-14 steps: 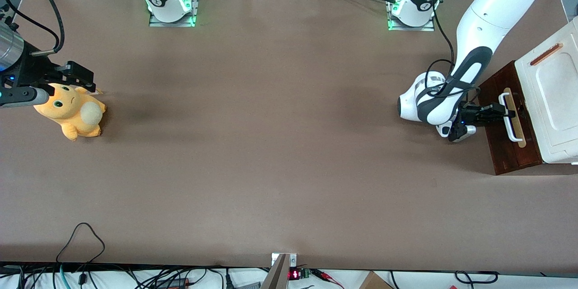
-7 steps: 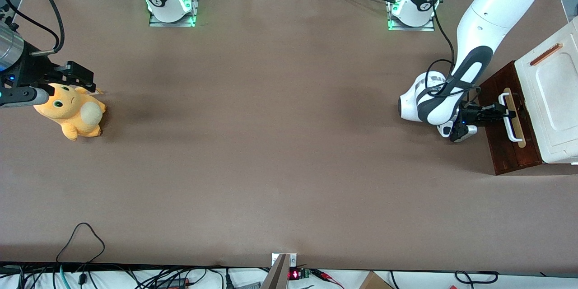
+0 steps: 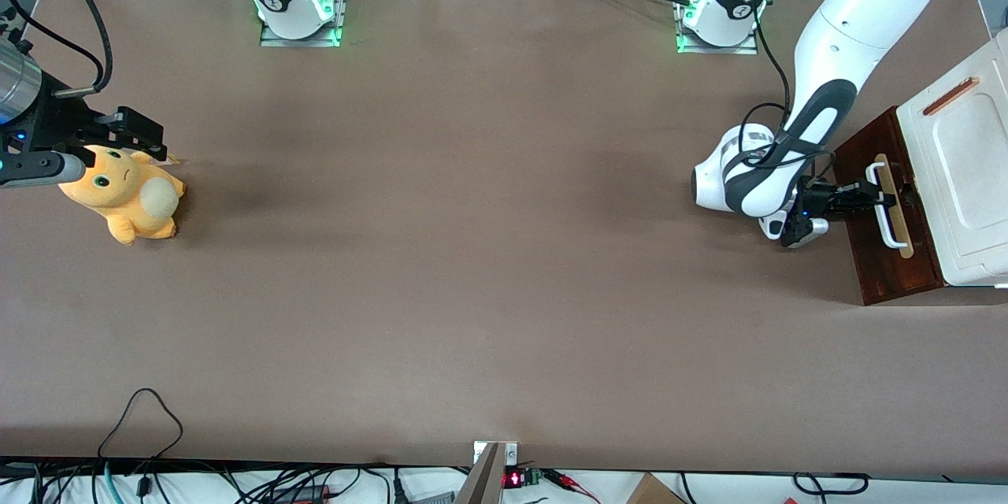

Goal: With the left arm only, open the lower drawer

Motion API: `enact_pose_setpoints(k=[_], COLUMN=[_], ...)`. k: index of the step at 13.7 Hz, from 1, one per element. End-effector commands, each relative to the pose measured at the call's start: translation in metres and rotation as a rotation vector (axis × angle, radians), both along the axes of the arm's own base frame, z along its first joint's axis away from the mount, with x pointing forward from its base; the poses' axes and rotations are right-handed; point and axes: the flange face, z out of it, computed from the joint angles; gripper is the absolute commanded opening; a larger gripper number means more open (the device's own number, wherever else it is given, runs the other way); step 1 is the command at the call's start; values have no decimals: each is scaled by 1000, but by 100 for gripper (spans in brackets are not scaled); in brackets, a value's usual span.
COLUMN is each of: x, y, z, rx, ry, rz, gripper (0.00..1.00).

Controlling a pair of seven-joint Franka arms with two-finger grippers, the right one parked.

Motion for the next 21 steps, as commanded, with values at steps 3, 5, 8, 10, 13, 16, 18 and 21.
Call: enact_pose_setpoints(k=[3, 5, 8, 10, 13, 16, 18, 21], x=[2, -2, -5, -4, 4, 23, 38, 64], y=[-88, -103, -105, -104, -105, -117, -139, -157], z=[12, 13, 12, 14, 29, 70, 108, 172], rx=[-63, -75, -79, -78, -88, -191, -341, -572], ry=[-16, -12, -9, -6, -11, 28, 20, 48], rz=[-147, -157, -149, -146, -119, -1, 74, 138], gripper=[3, 3, 23, 100, 100, 100, 100, 100])
